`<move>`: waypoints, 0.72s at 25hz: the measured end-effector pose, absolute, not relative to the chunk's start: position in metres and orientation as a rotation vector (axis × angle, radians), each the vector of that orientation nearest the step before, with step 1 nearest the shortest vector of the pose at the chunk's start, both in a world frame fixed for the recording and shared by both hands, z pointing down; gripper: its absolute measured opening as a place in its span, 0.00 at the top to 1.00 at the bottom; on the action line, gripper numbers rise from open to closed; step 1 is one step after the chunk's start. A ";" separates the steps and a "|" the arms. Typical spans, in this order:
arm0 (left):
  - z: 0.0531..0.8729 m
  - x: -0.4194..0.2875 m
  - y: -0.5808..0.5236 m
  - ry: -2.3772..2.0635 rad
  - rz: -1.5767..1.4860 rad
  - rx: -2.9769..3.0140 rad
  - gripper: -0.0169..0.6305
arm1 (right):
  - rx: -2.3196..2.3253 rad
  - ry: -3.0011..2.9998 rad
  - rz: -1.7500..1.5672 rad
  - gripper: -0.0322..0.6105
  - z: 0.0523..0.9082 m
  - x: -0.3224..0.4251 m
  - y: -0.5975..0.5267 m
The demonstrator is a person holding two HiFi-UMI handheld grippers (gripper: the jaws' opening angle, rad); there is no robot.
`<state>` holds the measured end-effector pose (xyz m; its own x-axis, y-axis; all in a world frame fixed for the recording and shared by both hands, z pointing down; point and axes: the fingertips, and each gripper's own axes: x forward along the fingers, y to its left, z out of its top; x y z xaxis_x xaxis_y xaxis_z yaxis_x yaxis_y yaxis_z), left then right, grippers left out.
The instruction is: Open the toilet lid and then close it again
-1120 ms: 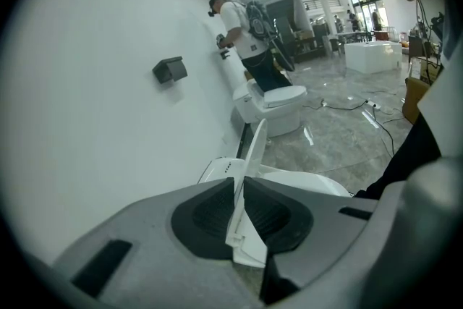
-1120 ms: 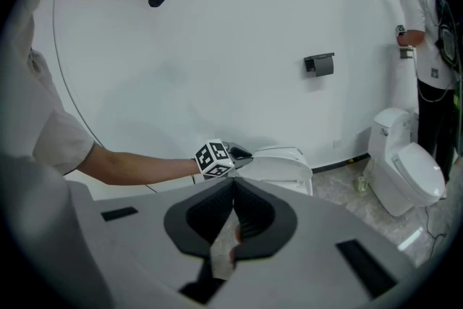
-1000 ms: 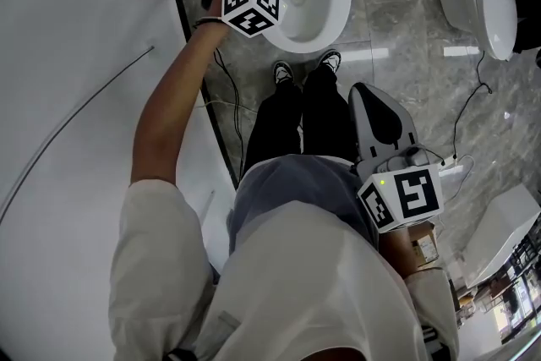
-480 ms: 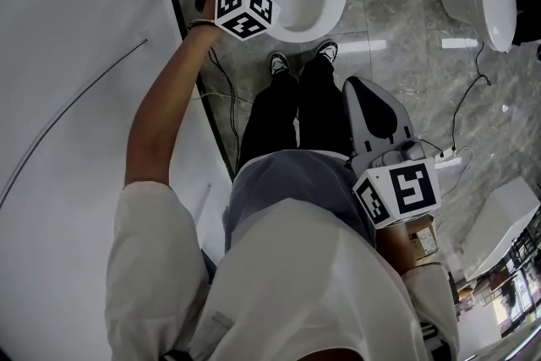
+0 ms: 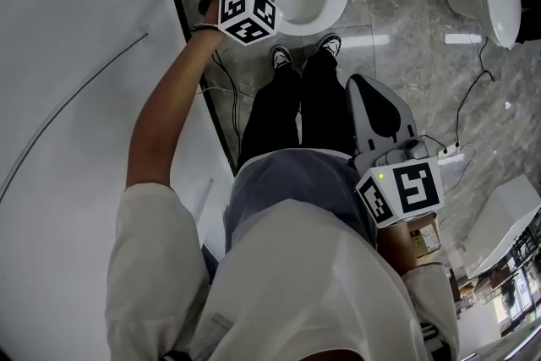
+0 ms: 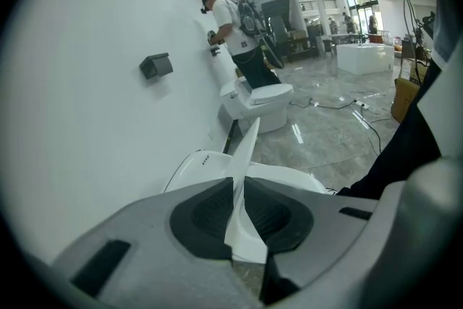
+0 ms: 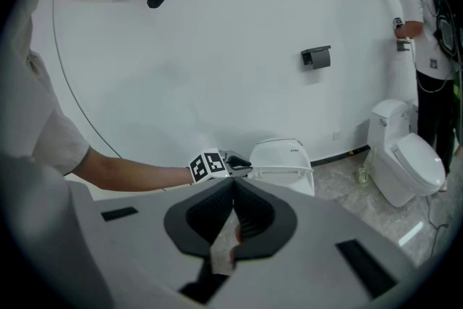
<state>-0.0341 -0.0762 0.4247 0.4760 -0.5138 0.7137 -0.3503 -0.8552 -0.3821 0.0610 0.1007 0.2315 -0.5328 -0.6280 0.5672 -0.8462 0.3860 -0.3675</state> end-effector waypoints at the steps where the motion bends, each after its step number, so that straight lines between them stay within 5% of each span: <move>1: 0.426 -0.033 -0.073 0.744 -1.324 -2.539 0.91 | 1.284 -2.313 0.913 0.93 0.232 0.062 0.102; 18: 0.465 -0.032 -0.021 0.631 -1.368 -2.573 0.91 | 1.263 -2.292 0.951 0.93 0.248 0.054 0.101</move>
<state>-0.0319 -0.0209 0.4654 0.4927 -0.4363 0.7529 -0.2899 -0.8981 -0.3307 0.0535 0.1008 0.2478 -0.5386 -0.6035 0.5879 -0.8425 0.3757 -0.3861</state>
